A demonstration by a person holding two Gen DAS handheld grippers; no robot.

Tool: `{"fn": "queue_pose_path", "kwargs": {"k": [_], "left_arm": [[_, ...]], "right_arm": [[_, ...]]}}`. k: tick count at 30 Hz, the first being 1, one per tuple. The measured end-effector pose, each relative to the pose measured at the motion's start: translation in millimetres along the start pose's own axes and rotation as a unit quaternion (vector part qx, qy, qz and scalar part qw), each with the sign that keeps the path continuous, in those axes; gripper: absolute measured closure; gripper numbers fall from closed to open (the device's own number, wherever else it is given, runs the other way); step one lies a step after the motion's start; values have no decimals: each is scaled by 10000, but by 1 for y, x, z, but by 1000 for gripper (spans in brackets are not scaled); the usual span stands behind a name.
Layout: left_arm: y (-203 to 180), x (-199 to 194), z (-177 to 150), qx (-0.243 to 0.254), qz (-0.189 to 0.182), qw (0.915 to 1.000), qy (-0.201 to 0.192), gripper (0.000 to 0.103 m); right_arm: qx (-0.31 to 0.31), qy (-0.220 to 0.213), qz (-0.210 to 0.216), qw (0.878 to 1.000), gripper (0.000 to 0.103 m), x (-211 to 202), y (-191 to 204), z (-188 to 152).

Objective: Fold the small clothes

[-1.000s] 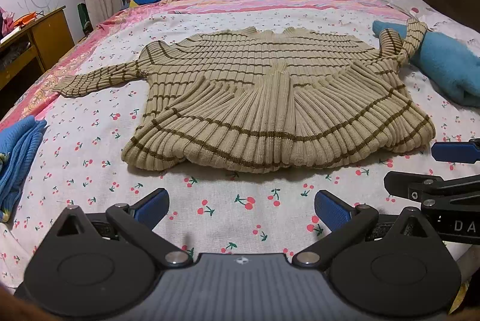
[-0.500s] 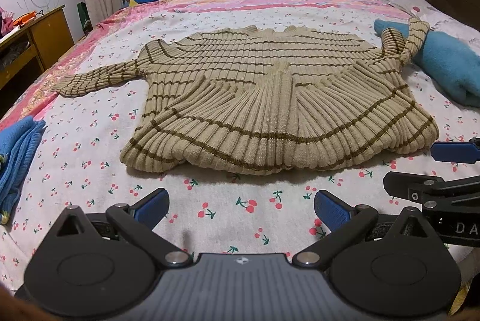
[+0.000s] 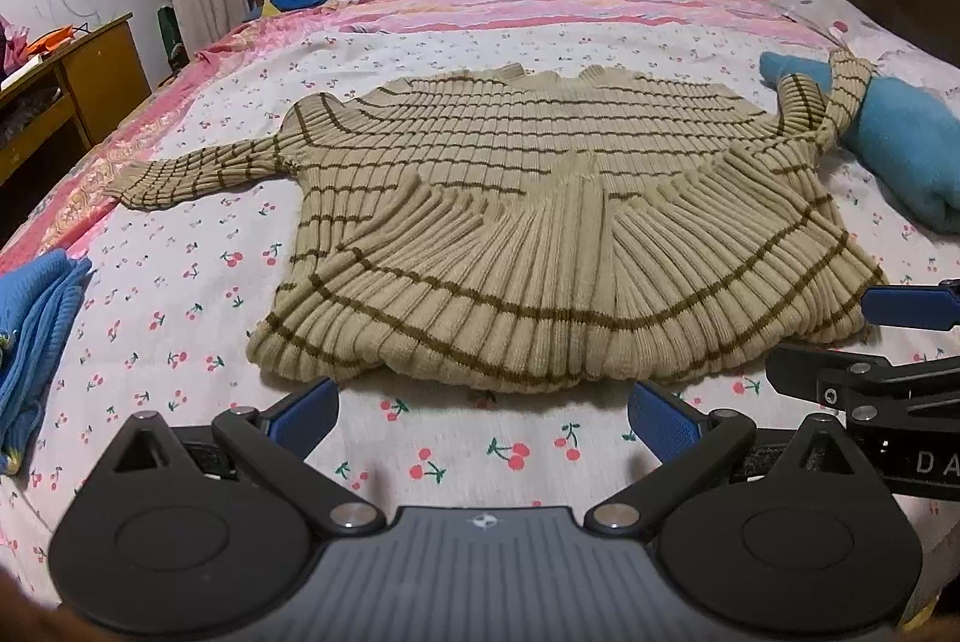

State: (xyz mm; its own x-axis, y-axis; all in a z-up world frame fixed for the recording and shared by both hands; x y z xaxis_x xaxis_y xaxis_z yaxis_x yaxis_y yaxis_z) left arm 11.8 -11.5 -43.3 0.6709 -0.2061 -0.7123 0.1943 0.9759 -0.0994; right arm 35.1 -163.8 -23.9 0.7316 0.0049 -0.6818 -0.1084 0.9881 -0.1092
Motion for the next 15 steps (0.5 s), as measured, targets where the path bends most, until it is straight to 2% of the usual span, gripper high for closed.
{"fn": "queue_pose_path", "kwargs": {"k": [15], "left_arm": [[3, -4, 11, 145, 28, 9998, -100, 0]], "right_arm": [[-64, -106, 24, 9999, 30, -2, 3, 10]]}}
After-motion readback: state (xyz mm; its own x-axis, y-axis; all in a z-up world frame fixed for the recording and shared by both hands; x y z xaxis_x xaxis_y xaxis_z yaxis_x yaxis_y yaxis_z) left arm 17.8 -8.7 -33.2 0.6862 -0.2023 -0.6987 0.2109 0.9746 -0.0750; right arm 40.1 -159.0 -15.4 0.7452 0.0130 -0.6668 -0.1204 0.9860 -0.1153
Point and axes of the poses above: each gripper's, at about its wrist camera, not at the fingertips, and x roughly the way its jaws point, y to its left, z to its top, the point moved 5 cm from there along x, roughly the way its jaws point, and after that the axes turned 13 degrees about -z, right-handed, at the moved point
